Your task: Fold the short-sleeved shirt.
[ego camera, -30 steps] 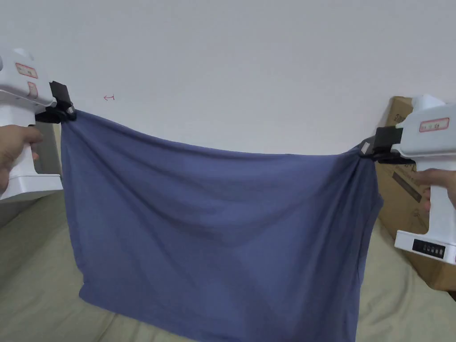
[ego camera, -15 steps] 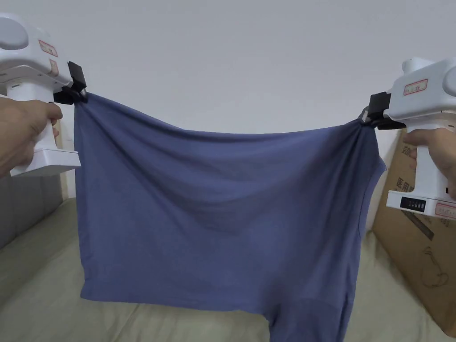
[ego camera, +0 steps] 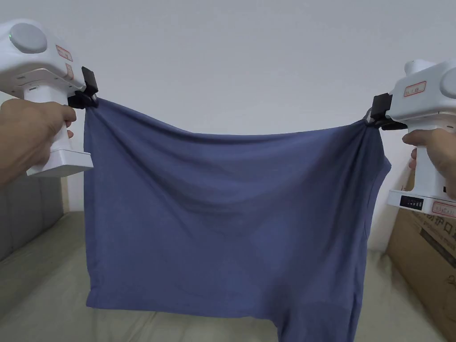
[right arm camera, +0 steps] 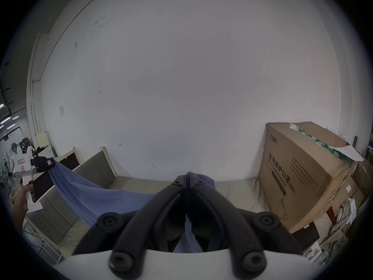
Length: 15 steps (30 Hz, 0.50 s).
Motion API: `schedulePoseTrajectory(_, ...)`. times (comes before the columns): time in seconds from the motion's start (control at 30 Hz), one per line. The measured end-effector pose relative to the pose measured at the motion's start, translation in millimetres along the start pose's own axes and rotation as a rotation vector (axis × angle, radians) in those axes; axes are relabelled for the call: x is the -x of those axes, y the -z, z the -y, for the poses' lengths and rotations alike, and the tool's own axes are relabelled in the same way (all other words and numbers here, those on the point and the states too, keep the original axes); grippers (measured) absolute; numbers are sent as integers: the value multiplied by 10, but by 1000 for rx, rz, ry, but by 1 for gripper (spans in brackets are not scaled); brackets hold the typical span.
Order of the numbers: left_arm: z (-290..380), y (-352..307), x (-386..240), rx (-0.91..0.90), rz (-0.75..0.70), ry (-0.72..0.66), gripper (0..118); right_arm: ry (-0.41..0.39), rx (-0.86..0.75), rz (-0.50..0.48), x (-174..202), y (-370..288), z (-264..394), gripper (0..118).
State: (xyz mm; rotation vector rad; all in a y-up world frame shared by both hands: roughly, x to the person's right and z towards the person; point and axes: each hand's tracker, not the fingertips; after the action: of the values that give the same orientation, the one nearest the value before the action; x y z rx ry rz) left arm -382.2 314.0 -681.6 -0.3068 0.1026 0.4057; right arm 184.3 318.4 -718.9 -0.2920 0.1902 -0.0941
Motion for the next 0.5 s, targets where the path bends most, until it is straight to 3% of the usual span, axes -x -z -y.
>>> schedulePoseTrajectory(0.2,48,96,6,6,9,-5,2,1,4,-3,-18,87,22,2)
schedulePoseTrajectory(0.5,366,-114,281,46,80,-28,2,-21,-1,-85,-100,-249,314,2)
